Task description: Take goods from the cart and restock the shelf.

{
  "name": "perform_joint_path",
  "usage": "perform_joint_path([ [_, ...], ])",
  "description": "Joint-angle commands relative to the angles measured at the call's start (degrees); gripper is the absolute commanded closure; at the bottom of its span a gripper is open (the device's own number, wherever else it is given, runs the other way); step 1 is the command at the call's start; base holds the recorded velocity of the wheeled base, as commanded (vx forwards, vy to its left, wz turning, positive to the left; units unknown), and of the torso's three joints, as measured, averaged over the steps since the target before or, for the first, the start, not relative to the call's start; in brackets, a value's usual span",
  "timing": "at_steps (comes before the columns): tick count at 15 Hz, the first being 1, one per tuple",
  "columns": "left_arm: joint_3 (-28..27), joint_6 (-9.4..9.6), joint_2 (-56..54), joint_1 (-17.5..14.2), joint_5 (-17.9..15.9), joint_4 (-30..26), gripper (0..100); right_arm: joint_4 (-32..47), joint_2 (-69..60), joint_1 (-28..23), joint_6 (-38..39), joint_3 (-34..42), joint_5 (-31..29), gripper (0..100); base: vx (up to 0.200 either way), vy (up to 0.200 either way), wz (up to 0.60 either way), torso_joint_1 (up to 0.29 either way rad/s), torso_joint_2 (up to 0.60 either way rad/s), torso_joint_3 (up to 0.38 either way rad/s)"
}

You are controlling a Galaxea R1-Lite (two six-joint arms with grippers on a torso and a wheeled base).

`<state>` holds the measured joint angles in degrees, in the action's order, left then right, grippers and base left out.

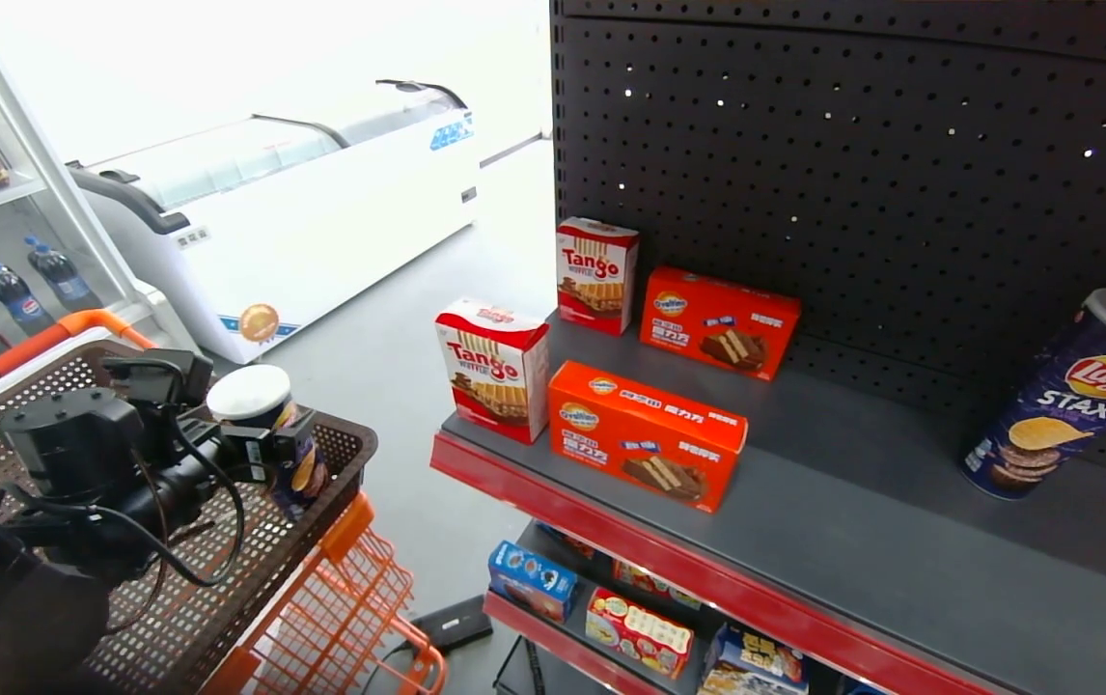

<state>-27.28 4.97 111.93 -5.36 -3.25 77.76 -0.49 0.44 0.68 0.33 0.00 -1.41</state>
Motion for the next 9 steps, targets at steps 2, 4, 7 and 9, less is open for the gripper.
perform_joint_path([
  [2, -4.1, -0.05, 7.7, -0.1, 0.1, 1.2, 0, 0.0, 0.0, 0.0, 0.0, 0.0, 0.0, 0, 0.0, 0.0, 0.0, 0.0, 0.0, 0.0],
  [4, -6.6, -0.23, 9.7, -0.1, 0.1, 1.2, 0, 0.0, 0.0, 0.0, 0.0, 0.0, 0.0, 0, 0.0, 0.0, 0.0, 0.0, 0.0, 0.0],
  [7, -10.0, -0.23, 12.8, -0.2, 0.1, 1.2, 0, 0.0, 0.0, 0.0, 0.0, 0.0, 0.0, 0, 0.0, 0.0, 0.0, 0.0, 0.0, 0.0],
  [9, -11.8, -0.23, 14.7, -0.1, 0.1, 1.3, 0, 0.0, 0.0, 0.0, 0.0, 0.0, 0.0, 0, 0.0, 0.0, 0.0, 0.0, 0.0, 0.0],
])
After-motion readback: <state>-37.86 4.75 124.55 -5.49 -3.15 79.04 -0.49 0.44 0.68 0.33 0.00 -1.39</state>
